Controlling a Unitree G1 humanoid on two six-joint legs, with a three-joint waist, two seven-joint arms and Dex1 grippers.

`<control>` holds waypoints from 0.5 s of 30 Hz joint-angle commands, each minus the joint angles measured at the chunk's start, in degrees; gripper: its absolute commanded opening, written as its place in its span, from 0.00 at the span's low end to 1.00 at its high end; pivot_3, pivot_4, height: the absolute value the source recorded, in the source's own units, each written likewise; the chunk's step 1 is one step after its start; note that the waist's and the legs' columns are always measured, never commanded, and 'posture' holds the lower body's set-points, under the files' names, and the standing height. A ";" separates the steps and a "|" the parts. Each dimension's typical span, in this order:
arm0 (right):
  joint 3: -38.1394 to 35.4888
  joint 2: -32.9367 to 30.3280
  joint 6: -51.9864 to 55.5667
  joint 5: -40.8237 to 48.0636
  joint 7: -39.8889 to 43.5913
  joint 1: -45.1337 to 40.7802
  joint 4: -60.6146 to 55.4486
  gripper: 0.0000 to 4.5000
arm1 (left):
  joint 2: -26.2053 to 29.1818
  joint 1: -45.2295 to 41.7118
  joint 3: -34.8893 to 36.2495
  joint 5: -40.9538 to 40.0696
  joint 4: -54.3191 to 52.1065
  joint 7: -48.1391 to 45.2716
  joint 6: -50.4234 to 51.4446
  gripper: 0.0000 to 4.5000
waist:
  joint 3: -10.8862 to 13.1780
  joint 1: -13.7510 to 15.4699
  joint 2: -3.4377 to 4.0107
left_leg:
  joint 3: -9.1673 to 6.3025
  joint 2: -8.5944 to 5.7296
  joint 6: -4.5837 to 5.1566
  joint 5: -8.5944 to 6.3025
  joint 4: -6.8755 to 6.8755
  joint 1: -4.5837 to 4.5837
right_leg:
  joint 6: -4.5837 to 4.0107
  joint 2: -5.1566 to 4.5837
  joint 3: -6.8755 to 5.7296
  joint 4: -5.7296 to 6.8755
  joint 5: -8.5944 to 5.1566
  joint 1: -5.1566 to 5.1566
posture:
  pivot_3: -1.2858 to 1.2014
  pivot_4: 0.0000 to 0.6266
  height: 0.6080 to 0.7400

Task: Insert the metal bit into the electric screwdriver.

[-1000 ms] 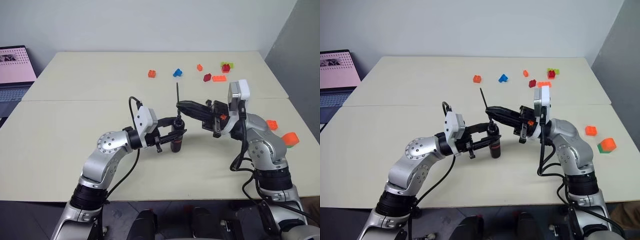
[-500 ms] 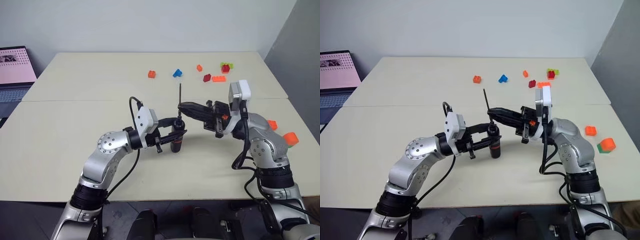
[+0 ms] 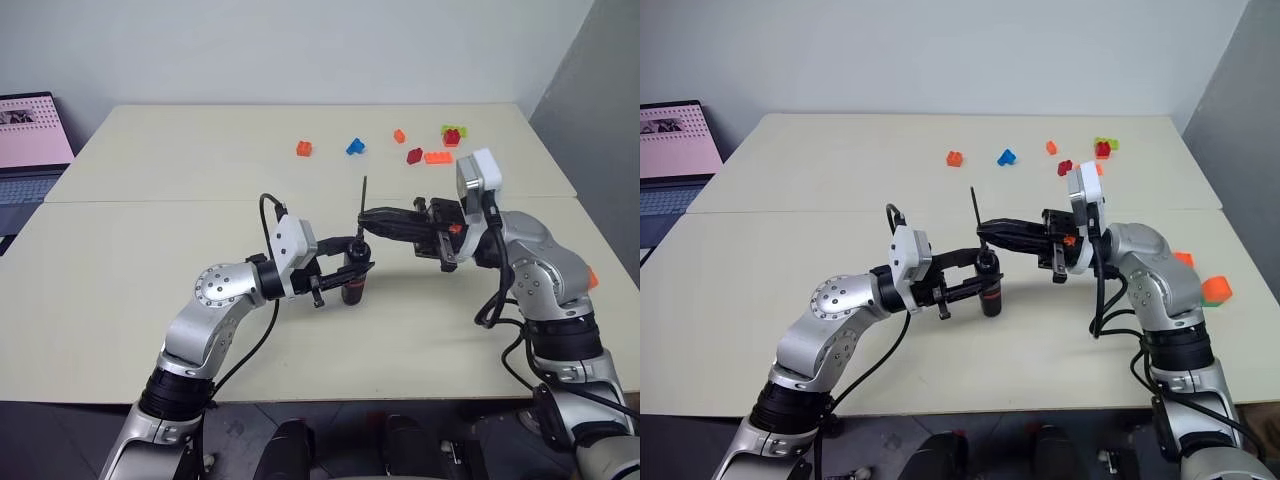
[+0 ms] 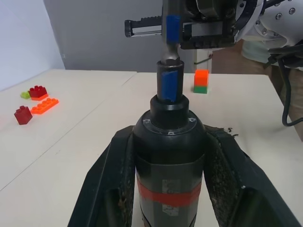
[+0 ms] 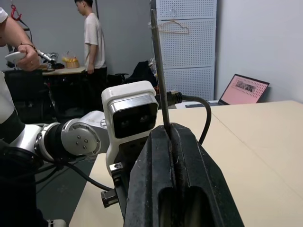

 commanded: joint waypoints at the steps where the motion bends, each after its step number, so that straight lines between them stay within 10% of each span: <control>1: 2.14 -1.05 2.11 -0.54 1.86 -0.39 -0.75 0.00 | 1.14 0.44 0.47 1.63 0.85 0.80 0.50 0.36 | 0.00 0.00 0.00 | -0.01 0.00 0.00 0.00 0.00 0.00 | 0.00 0.00 -0.01 0.00 0.00 0.01 | 0.52 0.24 1.00; 15: 1.78 -2.77 4.12 0.00 2.33 -2.17 -1.65 0.54 | 1.11 0.23 0.33 1.75 1.16 0.84 0.25 0.36 | 0.01 0.04 -0.01 | 0.00 0.00 0.00 0.00 -0.01 -0.01 | 0.00 -0.01 0.00 -0.03 0.00 0.00 | 0.52 0.24 1.00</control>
